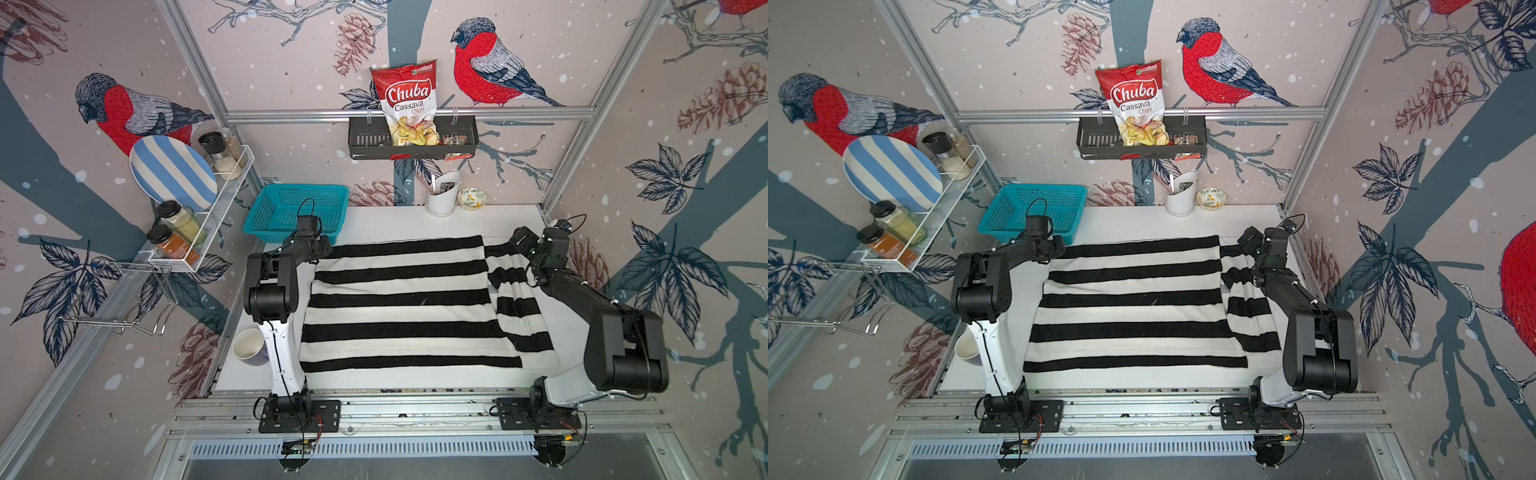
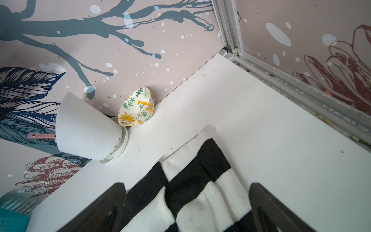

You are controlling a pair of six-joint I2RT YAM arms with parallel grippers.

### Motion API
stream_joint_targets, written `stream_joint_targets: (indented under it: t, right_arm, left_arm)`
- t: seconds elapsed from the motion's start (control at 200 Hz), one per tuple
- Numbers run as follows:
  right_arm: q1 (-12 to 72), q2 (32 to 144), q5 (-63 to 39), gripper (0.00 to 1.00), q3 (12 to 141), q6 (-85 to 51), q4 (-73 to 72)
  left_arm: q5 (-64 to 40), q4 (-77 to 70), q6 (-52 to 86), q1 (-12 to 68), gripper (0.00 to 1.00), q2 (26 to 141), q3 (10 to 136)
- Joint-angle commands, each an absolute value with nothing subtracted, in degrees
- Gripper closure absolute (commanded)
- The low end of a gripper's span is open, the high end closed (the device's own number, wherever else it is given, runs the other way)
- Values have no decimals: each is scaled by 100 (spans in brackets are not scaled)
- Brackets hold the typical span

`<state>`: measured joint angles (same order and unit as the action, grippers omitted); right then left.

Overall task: Roll up the pillowcase
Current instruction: Fold the pillowcase at the center of the board.

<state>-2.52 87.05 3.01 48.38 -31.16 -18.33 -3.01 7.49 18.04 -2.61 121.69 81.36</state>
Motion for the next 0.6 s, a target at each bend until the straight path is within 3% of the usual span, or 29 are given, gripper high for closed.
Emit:
stream_joint_targets:
  t: [0.0,0.25,0.385,0.455,0.59]
  right_arm:
    - [-237,8768,316,0,4933,-2980,-1714]
    - [-370,9717,735,0,6098,-3002,-585]
    - [-585,10811,419,14,7231,-2957,308]
    - [-677,11387,172,26,7852,-2931,784]
    - [-696,12127,-206,33,8665,-2848,1266]
  left_arm:
    - [-491,640,1817,-295,100,12158,8154]
    - [-417,477,1930,-290,100,11742,7813]
    - [-562,293,2035,-293,100,11495,7528]
    - [-580,305,2043,-290,100,11453,7497]
    - [-640,342,2063,-296,100,11418,7463]
